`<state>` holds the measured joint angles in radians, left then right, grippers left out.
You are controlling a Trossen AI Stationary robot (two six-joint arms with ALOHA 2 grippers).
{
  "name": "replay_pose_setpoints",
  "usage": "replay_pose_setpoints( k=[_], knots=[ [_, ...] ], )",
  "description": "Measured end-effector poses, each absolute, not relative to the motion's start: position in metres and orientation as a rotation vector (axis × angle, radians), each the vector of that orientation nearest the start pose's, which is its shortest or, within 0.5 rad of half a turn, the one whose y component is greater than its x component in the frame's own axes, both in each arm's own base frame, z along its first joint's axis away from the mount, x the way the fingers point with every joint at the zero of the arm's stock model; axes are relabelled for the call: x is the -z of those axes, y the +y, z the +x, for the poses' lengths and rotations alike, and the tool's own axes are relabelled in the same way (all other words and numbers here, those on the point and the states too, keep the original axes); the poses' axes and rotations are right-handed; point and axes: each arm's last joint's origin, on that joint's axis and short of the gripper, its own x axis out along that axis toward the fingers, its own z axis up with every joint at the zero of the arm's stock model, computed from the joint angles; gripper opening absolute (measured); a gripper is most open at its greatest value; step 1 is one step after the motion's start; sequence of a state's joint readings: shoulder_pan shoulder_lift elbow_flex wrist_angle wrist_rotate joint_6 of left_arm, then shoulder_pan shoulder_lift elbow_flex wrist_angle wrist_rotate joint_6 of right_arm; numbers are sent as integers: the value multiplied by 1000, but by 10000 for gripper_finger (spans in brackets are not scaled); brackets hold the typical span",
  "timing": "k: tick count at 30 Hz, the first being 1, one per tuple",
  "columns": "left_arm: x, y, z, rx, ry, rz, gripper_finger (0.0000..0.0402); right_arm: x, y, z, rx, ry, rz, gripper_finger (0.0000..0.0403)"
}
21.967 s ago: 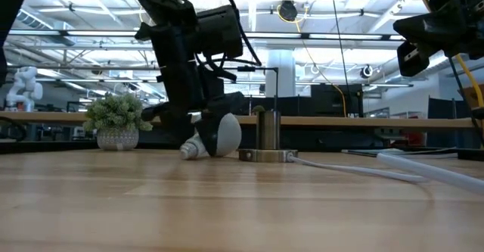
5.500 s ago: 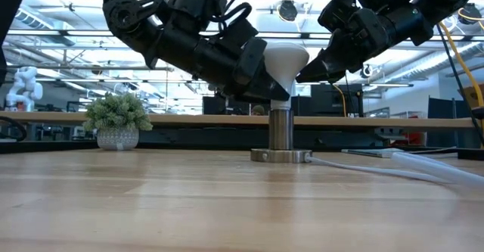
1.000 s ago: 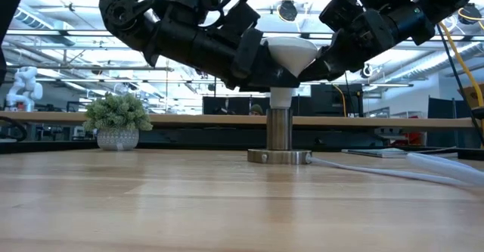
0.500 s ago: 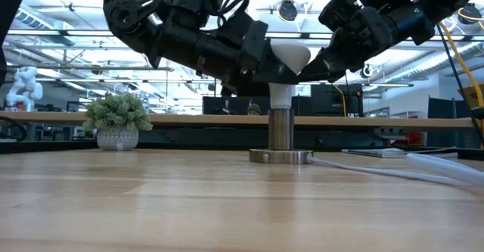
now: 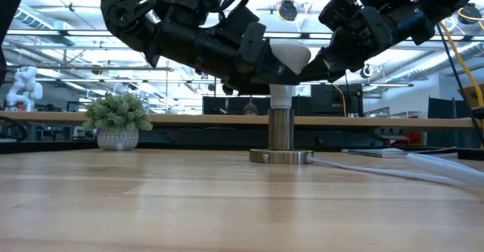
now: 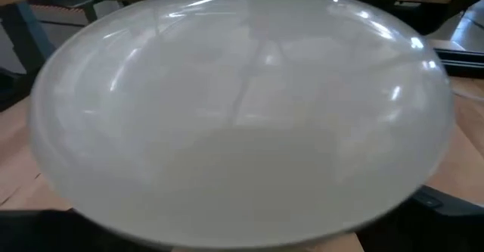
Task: Screw lightbulb
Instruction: Insert the lightbulb into the lamp
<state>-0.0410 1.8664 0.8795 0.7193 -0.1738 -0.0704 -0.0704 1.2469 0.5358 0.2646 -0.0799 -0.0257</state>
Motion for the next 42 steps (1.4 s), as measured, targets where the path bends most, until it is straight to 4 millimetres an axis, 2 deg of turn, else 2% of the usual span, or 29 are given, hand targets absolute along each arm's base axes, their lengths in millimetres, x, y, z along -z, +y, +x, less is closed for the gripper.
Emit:
replay_pose_setpoints(
  k=[30,42],
  knots=[
    [-159,-9,375,-145,261,-48,316,-198,-15,247,-16,446,8,167],
    [-158,-15,374,-125,281,-2,316,-198,-15,247,-16,446,8,167]
  ],
)
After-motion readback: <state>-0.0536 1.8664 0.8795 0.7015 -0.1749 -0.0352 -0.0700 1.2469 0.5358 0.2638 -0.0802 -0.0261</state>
